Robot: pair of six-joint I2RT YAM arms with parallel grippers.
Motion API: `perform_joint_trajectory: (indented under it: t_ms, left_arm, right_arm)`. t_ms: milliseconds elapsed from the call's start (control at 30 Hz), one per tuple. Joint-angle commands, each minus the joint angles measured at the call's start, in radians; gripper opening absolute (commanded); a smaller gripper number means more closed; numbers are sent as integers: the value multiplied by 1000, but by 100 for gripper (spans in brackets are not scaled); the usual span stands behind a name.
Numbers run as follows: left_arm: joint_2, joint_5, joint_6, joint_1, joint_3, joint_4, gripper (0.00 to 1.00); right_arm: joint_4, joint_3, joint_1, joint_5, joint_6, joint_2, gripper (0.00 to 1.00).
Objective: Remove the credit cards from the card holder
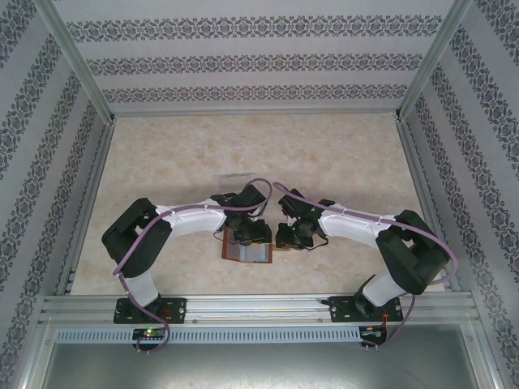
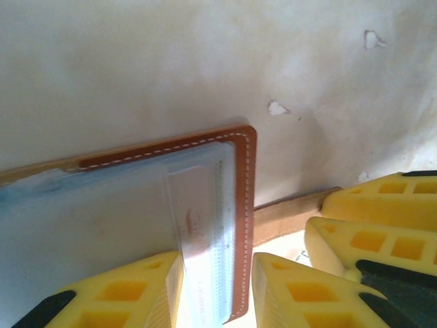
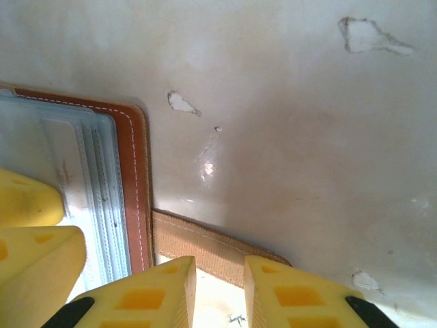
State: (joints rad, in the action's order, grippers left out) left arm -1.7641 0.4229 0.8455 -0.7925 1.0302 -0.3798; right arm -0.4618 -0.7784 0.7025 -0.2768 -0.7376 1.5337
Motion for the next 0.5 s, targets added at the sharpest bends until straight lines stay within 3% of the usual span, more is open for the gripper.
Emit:
perform_joint_trajectory:
  t_ms: [0, 467]
  left_arm:
    - [8, -113, -43, -15, 17, -156, 35]
    - [-54, -383, -134, -83, 204, -525, 41]
  right_arm:
    - [-3, 13, -10, 22, -16, 6, 27]
    - [-10, 7, -9, 26, -10, 19, 28]
